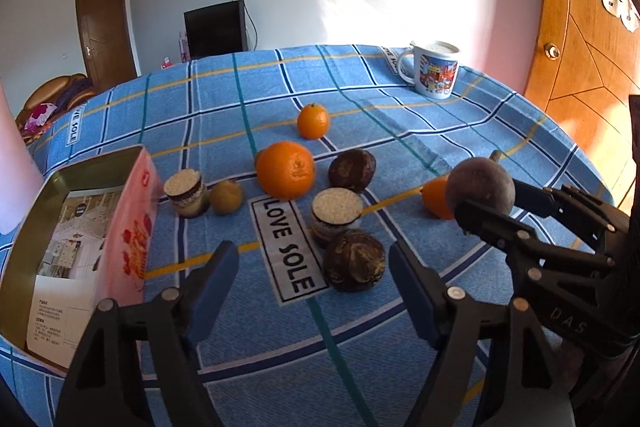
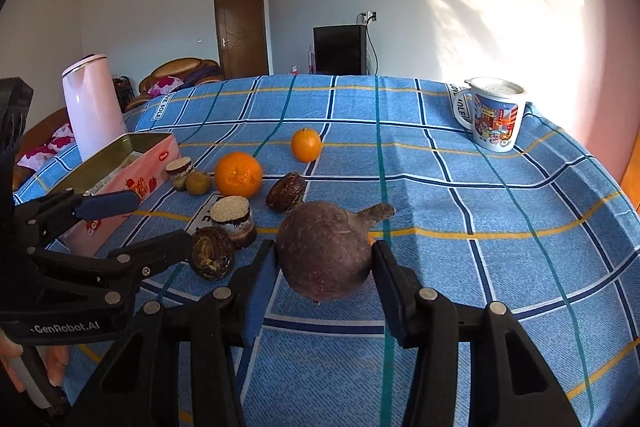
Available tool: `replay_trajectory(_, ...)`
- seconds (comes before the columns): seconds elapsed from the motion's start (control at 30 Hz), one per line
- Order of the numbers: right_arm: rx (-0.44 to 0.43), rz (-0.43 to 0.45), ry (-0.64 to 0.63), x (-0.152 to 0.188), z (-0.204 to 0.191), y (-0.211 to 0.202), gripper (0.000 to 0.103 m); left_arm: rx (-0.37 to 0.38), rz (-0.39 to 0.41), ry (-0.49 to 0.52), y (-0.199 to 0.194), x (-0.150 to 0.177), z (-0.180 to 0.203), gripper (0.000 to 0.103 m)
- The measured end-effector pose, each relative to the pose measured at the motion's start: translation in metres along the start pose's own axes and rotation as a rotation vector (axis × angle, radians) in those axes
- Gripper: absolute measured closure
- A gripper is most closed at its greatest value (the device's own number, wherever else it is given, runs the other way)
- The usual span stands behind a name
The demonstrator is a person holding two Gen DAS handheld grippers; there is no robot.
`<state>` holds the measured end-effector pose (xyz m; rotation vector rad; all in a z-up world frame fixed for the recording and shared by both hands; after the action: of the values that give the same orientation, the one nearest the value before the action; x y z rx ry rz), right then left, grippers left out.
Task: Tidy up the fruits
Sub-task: 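Grasp the dark purple beet with the right tool while the left tool reaches toward the brown round fruit, then grasp the brown round fruit with the left tool while the right tool lifts the beet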
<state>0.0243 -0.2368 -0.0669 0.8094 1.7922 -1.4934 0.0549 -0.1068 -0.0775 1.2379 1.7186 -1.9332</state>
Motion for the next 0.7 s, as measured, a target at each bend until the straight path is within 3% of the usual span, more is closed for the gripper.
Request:
replay_trajectory(0.1,0.000,0.013,0.019,-0.001,0.007,-0.003,0.053,0.030,-0.049,0.013,0.014,-0.001,0.009,0.045)
replay_trajectory(0.2,-0.006,0.008,0.026,0.001,0.011,-0.002,0.053,0.058,-0.076,0.016,0.023,-0.002,0.015,0.046)
replay_trajectory(0.27,-0.016,0.008,0.036,0.002,0.013,-0.002,0.053,0.084,-0.098,0.003,0.028,-0.002,0.015,0.062)
replay_trajectory(0.4,-0.031,0.018,0.030,0.002,0.012,-0.004,0.053,0.098,-0.081,-0.005,0.025,0.000,0.015,0.063)
replay_trajectory(0.7,-0.055,0.029,0.001,0.002,-0.001,-0.006,0.053,0.041,-0.001,0.005,0.007,0.002,0.011,0.063)
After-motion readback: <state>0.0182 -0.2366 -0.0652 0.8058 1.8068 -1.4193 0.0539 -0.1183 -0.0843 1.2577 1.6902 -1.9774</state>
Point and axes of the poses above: each gripper's, at about its wrist camera, not at the fingertips, and y roughly the way its jaws point, z to its right, x to its underside, the point moved 2 cm from there along y, roughly the way its jaws point, and after that the axes turned 9 degrees about y, right-handed, at the moved point
